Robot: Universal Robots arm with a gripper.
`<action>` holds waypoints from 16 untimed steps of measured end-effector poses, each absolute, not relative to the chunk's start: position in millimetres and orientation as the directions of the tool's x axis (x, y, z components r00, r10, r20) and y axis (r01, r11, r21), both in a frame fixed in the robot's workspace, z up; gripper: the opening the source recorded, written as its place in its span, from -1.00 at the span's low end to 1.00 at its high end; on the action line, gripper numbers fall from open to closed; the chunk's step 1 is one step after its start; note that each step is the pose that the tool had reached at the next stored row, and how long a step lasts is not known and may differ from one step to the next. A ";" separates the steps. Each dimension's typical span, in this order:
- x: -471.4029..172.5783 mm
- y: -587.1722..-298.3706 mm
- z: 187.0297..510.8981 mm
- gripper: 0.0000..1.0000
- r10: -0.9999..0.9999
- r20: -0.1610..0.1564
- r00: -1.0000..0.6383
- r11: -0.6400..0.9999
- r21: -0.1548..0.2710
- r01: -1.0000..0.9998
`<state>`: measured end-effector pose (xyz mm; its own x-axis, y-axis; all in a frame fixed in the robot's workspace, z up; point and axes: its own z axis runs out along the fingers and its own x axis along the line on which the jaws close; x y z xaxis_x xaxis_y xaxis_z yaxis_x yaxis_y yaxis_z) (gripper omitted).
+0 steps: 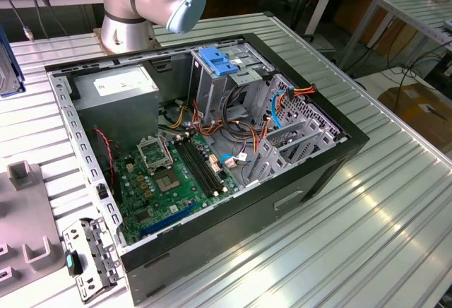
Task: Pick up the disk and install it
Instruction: 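Pick up the disk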
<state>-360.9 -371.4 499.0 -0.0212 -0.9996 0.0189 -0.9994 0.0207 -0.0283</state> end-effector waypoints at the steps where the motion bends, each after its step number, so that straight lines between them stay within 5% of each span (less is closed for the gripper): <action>1: -360.8 -372.9 498.9 -0.25 -1.000 0.019 -0.021 0.021 -0.028 -0.999; 16: -346.0 -380.7 498.7 -0.25 -1.000 0.019 -0.021 0.021 -0.028 -0.999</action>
<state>-346.0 -380.7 498.7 -0.0213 -0.9996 0.0189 -0.9994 0.0207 -0.0284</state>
